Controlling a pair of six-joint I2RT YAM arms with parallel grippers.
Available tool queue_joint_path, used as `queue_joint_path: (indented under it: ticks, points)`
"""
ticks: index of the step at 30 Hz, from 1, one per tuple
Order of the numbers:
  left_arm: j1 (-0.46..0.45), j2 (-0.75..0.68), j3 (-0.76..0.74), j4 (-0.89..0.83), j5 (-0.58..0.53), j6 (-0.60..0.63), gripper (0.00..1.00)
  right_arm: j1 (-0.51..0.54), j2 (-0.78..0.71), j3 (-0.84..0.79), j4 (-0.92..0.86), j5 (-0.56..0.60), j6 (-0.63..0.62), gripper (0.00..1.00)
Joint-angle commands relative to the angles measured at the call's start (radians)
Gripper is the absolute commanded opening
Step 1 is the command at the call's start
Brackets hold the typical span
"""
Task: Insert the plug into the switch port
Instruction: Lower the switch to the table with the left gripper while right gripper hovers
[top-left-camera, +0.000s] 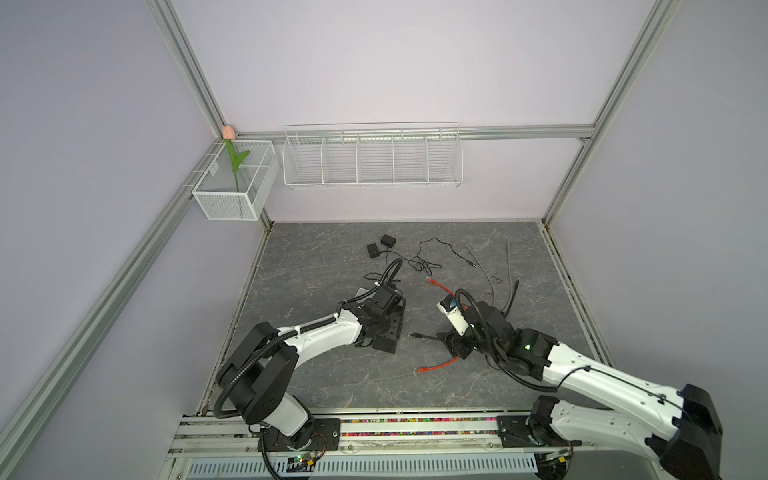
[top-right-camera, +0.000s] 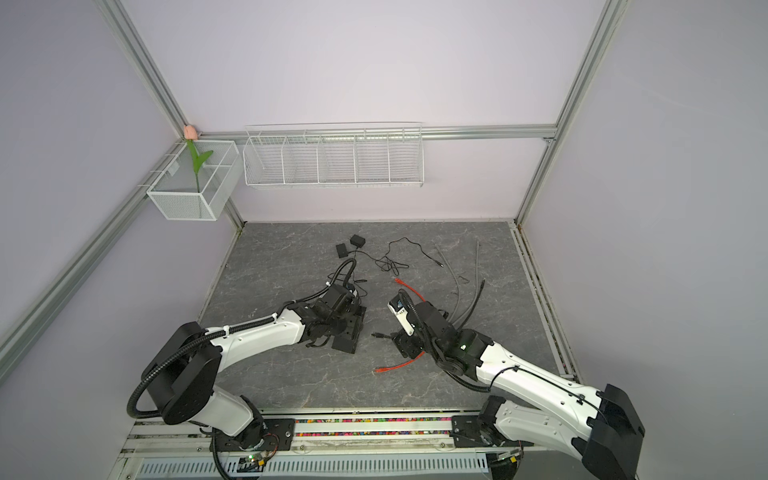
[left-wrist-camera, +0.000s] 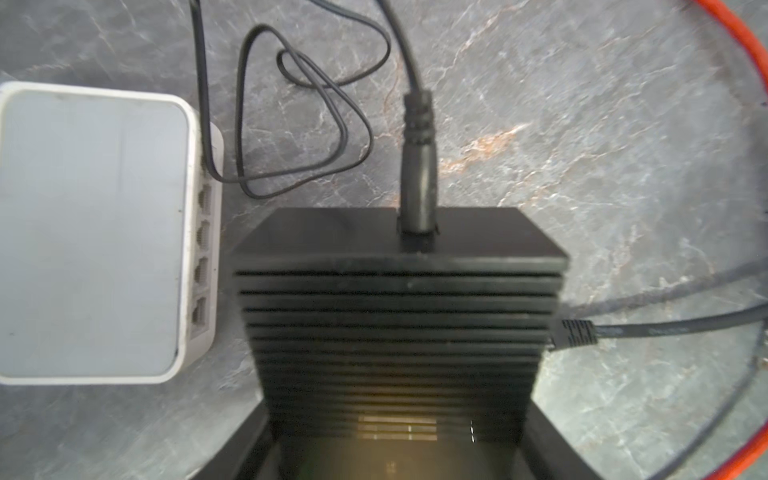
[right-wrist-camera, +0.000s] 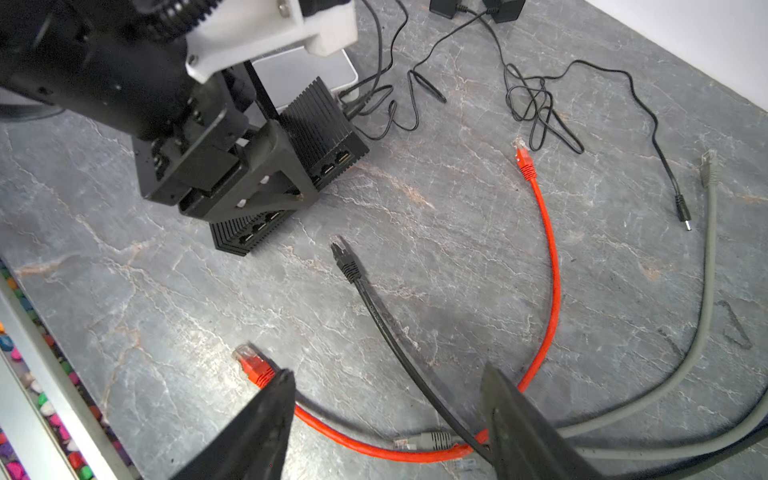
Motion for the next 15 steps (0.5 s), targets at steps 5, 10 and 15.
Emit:
queue_joint_path:
  ticks: [5,10,15]
  points:
    - [0.0,0.02,0.042,-0.045,-0.007,-0.067,0.27,-0.003,0.03,0.001,0.048,0.047,-0.059,0.71]
    - [0.0,0.014,0.042,-0.042,-0.011,-0.063,0.31,-0.003,0.035,0.002,0.061,0.04,-0.067,0.73]
    - [0.0,0.031,0.039,-0.039,-0.001,-0.061,0.36,-0.002,0.038,0.005,0.053,0.038,-0.063,0.73]
